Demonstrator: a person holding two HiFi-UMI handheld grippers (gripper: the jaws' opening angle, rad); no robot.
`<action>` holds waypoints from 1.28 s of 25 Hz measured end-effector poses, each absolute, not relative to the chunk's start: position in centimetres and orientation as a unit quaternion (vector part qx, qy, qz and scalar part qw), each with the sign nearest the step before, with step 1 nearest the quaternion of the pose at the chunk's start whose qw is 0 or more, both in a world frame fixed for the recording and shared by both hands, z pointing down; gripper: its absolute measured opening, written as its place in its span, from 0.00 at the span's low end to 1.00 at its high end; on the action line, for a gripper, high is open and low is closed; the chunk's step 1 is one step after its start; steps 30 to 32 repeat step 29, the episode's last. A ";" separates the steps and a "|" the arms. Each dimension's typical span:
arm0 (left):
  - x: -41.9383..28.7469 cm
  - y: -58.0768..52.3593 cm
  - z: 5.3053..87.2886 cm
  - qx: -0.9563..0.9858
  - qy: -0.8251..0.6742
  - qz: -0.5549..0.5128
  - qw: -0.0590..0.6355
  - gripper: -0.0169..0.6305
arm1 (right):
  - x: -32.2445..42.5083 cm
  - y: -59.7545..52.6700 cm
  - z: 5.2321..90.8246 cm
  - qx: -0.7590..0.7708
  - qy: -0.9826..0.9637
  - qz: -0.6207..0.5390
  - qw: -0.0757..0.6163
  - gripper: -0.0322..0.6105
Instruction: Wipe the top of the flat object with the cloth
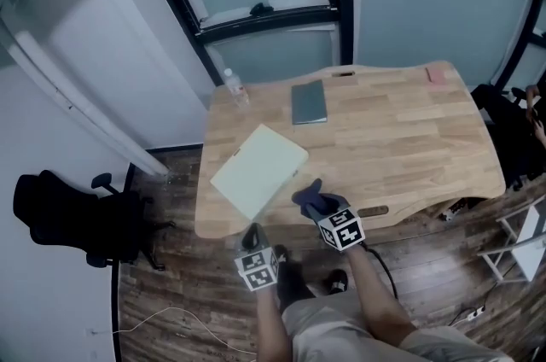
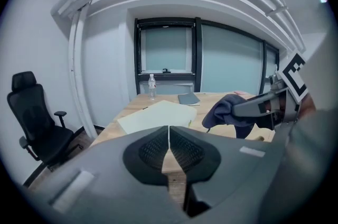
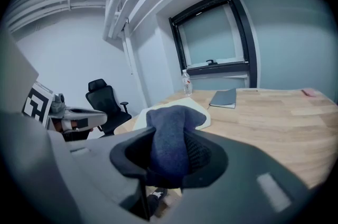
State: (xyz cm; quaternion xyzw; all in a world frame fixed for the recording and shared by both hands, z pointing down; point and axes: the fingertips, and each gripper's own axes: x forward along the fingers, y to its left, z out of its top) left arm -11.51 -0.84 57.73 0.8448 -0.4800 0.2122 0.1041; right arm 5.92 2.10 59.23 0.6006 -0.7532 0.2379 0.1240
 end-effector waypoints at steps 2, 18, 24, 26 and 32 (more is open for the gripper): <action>-11.3 -0.5 57.6 0.845 -0.481 0.210 0.104 0.05 | 5.7 2.5 59.2 0.594 -0.759 0.233 0.129 0.27; -9.4 -1.0 56.8 0.865 -0.440 0.223 0.097 0.05 | 6.8 1.8 58.1 0.603 -0.757 0.223 0.119 0.27; -9.2 -1.7 56.4 0.867 -0.437 0.219 0.098 0.05 | 6.9 1.4 57.9 0.606 -0.755 0.221 0.119 0.27; -9.3 -1.9 56.4 0.867 -0.438 0.217 0.099 0.05 | 7.0 1.2 57.8 0.607 -0.754 0.222 0.116 0.27; -9.2 -2.1 56.4 0.867 -0.438 0.214 0.100 0.05 | 7.2 0.9 57.5 0.608 -0.753 0.228 0.103 0.27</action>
